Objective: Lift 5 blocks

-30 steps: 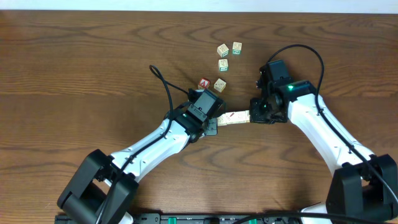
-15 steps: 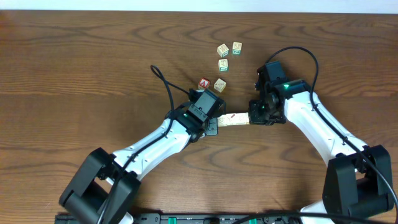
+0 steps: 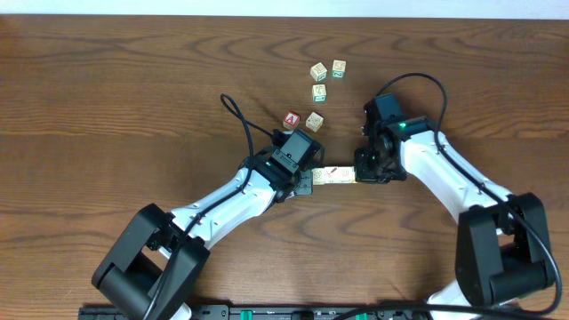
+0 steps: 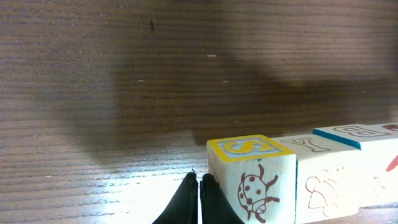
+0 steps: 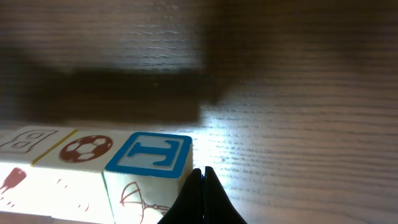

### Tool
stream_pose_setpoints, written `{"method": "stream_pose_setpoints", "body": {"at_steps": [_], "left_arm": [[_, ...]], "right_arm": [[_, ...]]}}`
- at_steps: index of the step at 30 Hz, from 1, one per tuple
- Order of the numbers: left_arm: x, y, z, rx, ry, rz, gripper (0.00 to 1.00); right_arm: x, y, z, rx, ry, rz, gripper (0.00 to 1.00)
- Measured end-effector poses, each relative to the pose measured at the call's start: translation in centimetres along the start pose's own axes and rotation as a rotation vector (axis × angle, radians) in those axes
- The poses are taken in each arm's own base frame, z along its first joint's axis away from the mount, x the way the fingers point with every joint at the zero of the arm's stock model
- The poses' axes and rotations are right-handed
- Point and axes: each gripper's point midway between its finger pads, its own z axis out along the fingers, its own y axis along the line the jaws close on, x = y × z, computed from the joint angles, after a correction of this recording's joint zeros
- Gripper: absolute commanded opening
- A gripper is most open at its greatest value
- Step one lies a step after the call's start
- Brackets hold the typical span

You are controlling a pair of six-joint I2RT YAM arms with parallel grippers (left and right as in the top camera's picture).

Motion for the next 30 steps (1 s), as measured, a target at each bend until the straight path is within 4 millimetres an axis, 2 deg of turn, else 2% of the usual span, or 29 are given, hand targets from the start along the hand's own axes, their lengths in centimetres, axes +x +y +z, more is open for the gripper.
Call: {"method": "stream_pose_setpoints", "body": {"at_steps": [11,14,30], "left_arm": [[1.3,1.3,1.1,-0.022,0.008,-0.001,0.07],[2.0,1.9,1.5,-0.028,0.017,-0.006,0.07],[2.3,1.8,2.0,-0.022,0.011,-0.006,0.08]], "right_arm": [[0.6,0.8,1.9,-0.008,0.047,-0.020,0.01],[0.9,1.1,2.1,-0.005,0.054,-0.034,0.01],[1.0,0.5,2.1,0.077,0.038,-0.062,0.04]]}}
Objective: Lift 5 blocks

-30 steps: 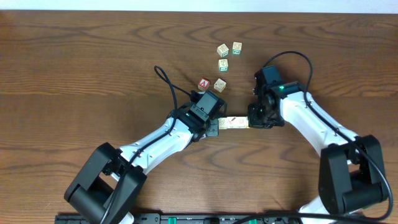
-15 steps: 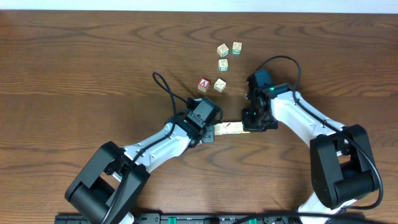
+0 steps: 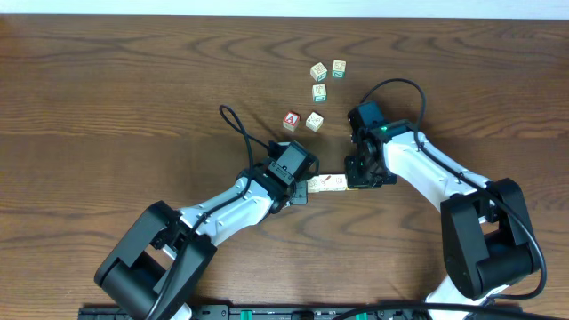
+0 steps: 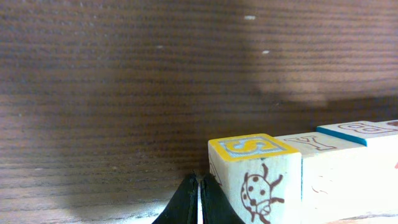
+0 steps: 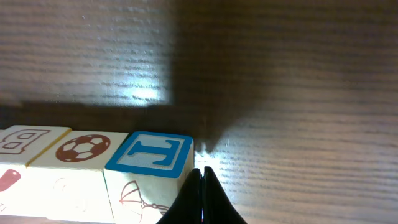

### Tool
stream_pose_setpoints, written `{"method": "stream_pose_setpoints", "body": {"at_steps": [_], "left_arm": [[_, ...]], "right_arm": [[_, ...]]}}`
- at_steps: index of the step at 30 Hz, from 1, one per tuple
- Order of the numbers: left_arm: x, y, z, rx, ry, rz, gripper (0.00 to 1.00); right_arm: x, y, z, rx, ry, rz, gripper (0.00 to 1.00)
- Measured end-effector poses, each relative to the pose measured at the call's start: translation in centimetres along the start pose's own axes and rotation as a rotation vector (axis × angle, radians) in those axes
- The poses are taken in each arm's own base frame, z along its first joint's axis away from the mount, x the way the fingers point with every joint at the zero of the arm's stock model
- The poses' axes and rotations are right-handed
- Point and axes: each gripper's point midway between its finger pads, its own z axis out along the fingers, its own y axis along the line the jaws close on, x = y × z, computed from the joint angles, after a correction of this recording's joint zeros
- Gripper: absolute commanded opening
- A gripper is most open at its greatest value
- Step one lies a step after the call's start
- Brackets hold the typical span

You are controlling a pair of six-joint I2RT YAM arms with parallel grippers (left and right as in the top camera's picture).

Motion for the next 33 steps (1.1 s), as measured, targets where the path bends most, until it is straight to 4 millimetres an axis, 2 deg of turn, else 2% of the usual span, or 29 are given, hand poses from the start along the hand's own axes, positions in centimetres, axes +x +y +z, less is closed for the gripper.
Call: {"method": "stream_pose_setpoints", "body": {"at_steps": [12,14,19,26,33], "left_arm": [[0.9,0.0,0.0,-0.018,0.023,0.020,0.10],[1.0,0.0,0.0,-0.019,0.024,0.026,0.15],[1.1,0.0,-0.1,-0.021,0.029,0.030,0.17],[0.6,0.8,-0.2,-0.023,0.042,0.004,0.38],[-0.5,1.9,-0.3,-0.015,0.042,-0.047,0.43]], "right_arm": [[1.1,-0.6,0.0,0.078,0.025,-0.037,0.02],[1.2,-0.8,-0.1,0.089,0.030,-0.038,0.04],[1.6,-1.5,-0.2,0.131,0.043,-0.047,0.06],[1.4,-1.7,-0.2,0.143,0.033,-0.048,0.09],[1.1,-1.7,-0.2,0.130,0.027,-0.039,0.11]]}}
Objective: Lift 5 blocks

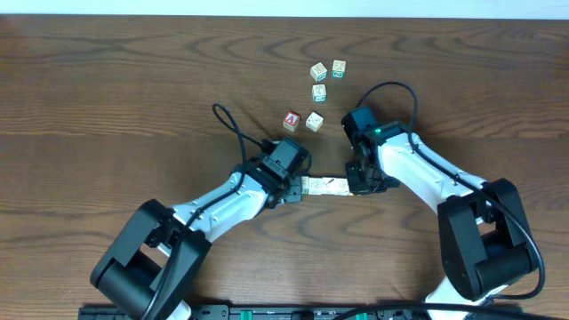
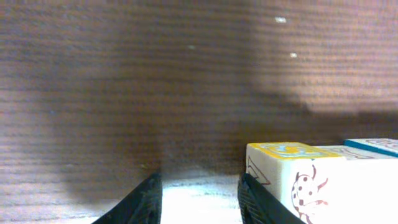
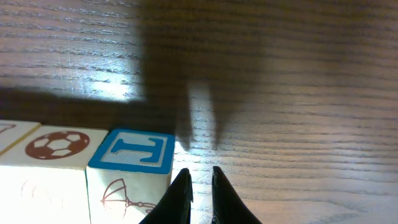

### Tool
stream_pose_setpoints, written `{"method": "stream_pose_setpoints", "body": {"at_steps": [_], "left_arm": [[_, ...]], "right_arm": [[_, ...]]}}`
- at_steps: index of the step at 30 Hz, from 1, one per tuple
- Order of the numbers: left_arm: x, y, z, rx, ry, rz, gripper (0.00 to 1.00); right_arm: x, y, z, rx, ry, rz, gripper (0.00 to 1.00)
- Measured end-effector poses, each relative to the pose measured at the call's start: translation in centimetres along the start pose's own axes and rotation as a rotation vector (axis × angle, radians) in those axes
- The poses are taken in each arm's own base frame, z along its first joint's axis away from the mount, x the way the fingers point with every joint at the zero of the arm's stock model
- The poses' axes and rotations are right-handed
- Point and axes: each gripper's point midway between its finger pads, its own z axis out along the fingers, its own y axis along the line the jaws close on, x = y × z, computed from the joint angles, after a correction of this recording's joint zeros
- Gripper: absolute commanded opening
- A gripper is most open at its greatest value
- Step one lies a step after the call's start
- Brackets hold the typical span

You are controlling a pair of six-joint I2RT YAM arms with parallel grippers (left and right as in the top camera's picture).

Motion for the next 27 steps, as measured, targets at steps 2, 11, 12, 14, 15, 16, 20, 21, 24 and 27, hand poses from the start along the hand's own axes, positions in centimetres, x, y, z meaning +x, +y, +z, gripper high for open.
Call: {"method": "stream_pose_setpoints", "body": {"at_steps": [2,11,12,14,15,16,20,21,24,27], "left_arm": [[-0.3,0.3,0.0,0.004,0.003,-0.015,0.42],[0.1,1.9,-0.3,-0.048,0.045,0.005,0.48],[0.2,2.2,-0.4,-0.064,0.048,0.010,0.49],[0.1,2.7,-0.5,-0.089,0.042,0.018,0.51],[0.0,2.9,-0.5,-0.100,0.036,0.023,0.51],[-0.1,3.0,-0.5,-0.107,0.031,0.030,0.51],[-1.3,3.6,-0.5,-0.118,-0.002,0.073,0.51],[-1.6,3.8,-0.5,-0.117,-0.009,0.081,0.51],[-3.7,4.4,-0.7,-0.118,-0.065,0.109,0.54],[-6.5,4.9,-1.5,-0.123,-0.156,0.117,0.58]], "right_arm": [[0.1,-0.2,0.0,0.000,0.009,0.006,0.11],[0.6,-2.8,0.1,0.054,0.042,0.055,0.21],[0.2,-2.9,0.1,0.056,0.029,0.060,0.22],[-0.8,-3.1,0.2,0.051,-0.009,0.074,0.24],[-1.4,-3.1,0.2,0.046,-0.033,0.082,0.25],[-2.1,-3.2,0.2,0.041,-0.058,0.091,0.25],[-5.6,-3.4,-0.2,0.016,-0.195,0.098,0.29],[-6.5,-3.5,-0.4,0.012,-0.229,0.095,0.33],[-9.4,-3.2,-1.2,-0.003,-0.349,0.061,0.53],[-12.2,-2.8,-2.5,-0.016,-0.473,0.034,0.73]]}}
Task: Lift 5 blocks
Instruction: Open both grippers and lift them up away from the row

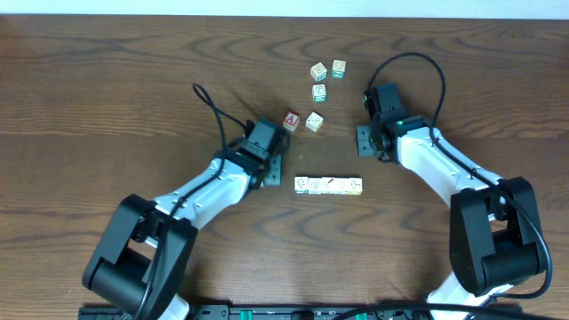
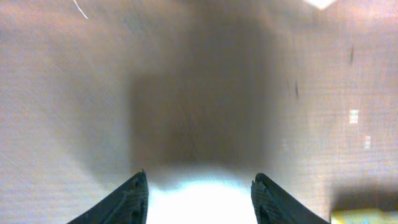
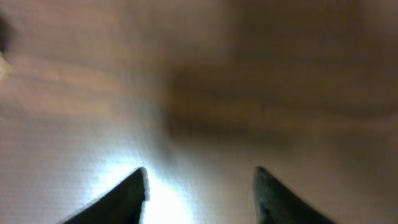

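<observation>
A row of several wooden blocks (image 1: 328, 185) lies end to end on the table, with nothing holding it. My left gripper (image 1: 269, 169) is open a short way left of the row. In the left wrist view its gripper (image 2: 200, 177) spans bare wood, and a yellow block corner (image 2: 364, 216) shows at the bottom right. My right gripper (image 1: 367, 142) is open up and to the right of the row. Its wrist view is blurred, and its gripper (image 3: 200, 169) has only table between the fingers.
Several loose blocks sit behind the row: a red-lettered one (image 1: 292, 121), one beside it (image 1: 314, 121), and three more (image 1: 319, 92) (image 1: 319, 71) (image 1: 339, 68) farther back. A black cable (image 1: 213, 105) loops off the left arm. The dark wooden table (image 1: 107, 80) stretches out on all sides.
Both grippers were at the ends of the row, jaws slightly parted. Now both are wide open and drawn back, the left to the left, the right up and away. The row stays on the table.
At first both grippers were shut, pressed against the two ends of the row, with the row's shadow showing below it. Then the row sat a little nearer and to the left, still clamped. Then the jaws parted at its ends, and now both arms stand clear.
</observation>
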### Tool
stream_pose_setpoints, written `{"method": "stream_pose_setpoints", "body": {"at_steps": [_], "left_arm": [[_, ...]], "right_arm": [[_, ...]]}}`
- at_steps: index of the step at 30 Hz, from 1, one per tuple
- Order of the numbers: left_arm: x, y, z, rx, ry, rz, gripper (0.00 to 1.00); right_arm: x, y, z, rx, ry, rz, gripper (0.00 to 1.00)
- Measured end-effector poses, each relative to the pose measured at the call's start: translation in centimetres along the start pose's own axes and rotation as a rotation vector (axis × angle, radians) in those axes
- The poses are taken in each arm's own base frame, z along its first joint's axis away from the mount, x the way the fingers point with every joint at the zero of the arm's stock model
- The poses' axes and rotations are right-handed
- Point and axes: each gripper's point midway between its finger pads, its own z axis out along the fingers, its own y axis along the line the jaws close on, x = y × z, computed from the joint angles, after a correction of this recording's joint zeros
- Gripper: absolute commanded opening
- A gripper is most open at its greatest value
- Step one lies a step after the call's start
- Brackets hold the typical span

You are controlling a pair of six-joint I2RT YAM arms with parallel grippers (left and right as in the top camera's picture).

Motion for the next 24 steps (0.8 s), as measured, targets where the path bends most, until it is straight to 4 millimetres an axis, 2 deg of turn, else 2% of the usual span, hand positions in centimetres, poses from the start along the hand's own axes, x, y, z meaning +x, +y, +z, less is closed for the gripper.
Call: {"method": "stream_pose_setpoints", "body": {"at_steps": [3,4,7,10,12,17,21,24], "left_arm": [[-2.4,0.8,-0.7,-0.005,-0.085,-0.001,0.73],[-3.2,1.1,-1.0,-0.006,-0.111,-0.004,0.75],[-4.8,1.8,-2.0,-0.012,-0.166,-0.025,0.76],[-5.3,2.5,-2.4,-0.022,-0.181,-0.031,0.76],[-5.5,2.8,-2.4,-0.029,-0.187,-0.018,0.76],[-6.9,3.3,-3.0,-0.051,-0.244,0.029,0.76],[-8.7,3.6,-5.3,-0.056,-0.325,0.065,0.76],[-10.1,3.9,-8.1,-0.057,-0.399,0.084,0.76]], "right_arm": [[-2.7,0.1,-0.2,0.001,-0.110,-0.003,0.99],[-3.8,0.1,-0.3,0.003,-0.153,-0.009,0.99],[-5.3,0.0,-0.6,0.013,-0.216,-0.001,0.99],[-5.5,-0.1,-0.7,0.022,-0.224,-0.003,0.99],[-6.3,-0.2,-0.9,0.029,-0.259,-0.002,0.99],[-10.7,-0.6,-2.4,0.043,-0.448,0.025,0.99],[-13.4,-1.3,-3.8,0.064,-0.566,0.015,0.99],[-13.7,-1.6,-4.1,0.087,-0.581,-0.021,0.99]]}}
